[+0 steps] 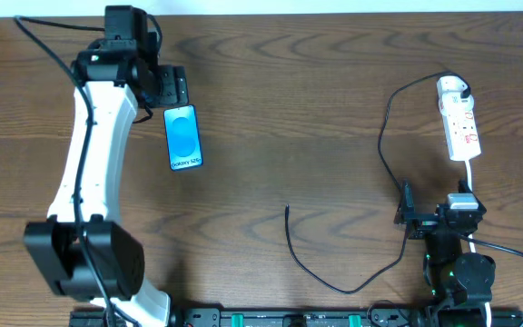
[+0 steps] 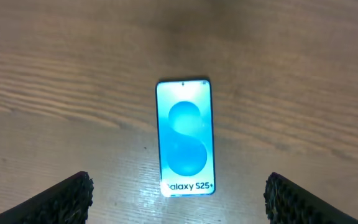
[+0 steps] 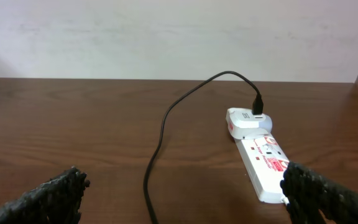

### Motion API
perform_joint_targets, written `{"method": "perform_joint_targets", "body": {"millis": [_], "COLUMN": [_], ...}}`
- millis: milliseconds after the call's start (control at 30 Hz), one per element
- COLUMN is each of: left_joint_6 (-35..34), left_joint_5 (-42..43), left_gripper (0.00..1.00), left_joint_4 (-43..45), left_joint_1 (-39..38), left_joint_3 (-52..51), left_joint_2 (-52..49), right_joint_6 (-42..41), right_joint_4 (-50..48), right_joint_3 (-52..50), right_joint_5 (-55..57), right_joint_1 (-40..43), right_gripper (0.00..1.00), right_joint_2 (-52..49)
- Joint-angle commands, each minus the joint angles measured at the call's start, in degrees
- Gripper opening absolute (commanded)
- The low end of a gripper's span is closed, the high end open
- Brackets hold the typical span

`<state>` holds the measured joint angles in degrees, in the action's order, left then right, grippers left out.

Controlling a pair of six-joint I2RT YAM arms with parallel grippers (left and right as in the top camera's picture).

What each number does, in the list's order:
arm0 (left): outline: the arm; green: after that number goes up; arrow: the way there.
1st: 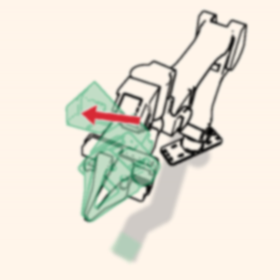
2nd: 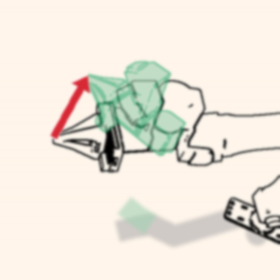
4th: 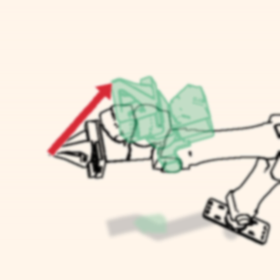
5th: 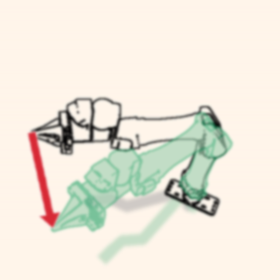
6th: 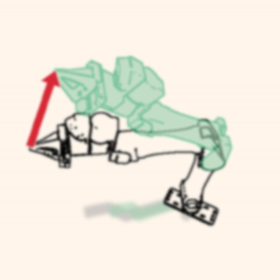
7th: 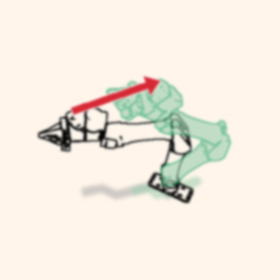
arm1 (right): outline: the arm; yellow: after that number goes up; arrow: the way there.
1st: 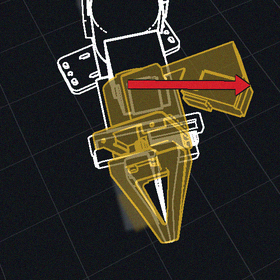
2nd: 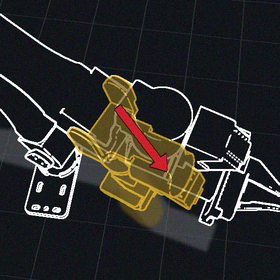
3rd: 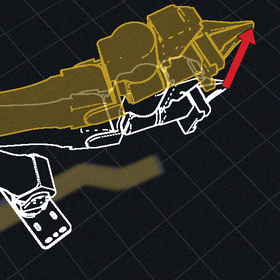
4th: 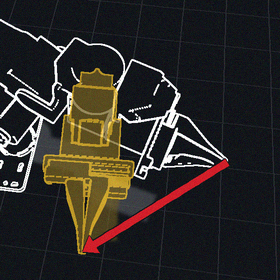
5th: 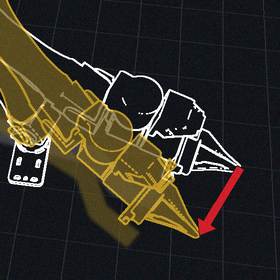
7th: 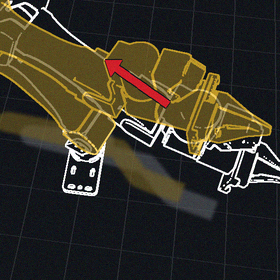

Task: Plug charger to phone and switch on socket
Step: 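Move the left gripper forward over the Galaxy S25+ phone, then lower the left gripper and close it on the phone's long edges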

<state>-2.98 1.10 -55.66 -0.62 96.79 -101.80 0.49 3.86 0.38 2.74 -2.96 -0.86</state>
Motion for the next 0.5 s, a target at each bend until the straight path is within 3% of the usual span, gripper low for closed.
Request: {"method": "perform_joint_targets", "body": {"millis": [0,467], "left_joint_6": [-1.84,-1.79], "left_joint_5": [-0.81,-0.42], "left_gripper": [0.88,0.88], "left_joint_4": [-1.64,-5.35], "left_joint_1": [-0.11,-0.11], "left_joint_3": [1.09,1.05], "left_joint_2": [-2.93,-9.46], "right_joint_6": [0.44,0.44], "right_joint_4": [0.24,0.24], "right_joint_3": [-0.07,-0.07], "right_joint_5": [-0.09,-0.09], "right_joint_1": [-0.46,-0.46], "right_gripper": [0.99,0.99], "right_joint_2": [0.11,0.11]}}
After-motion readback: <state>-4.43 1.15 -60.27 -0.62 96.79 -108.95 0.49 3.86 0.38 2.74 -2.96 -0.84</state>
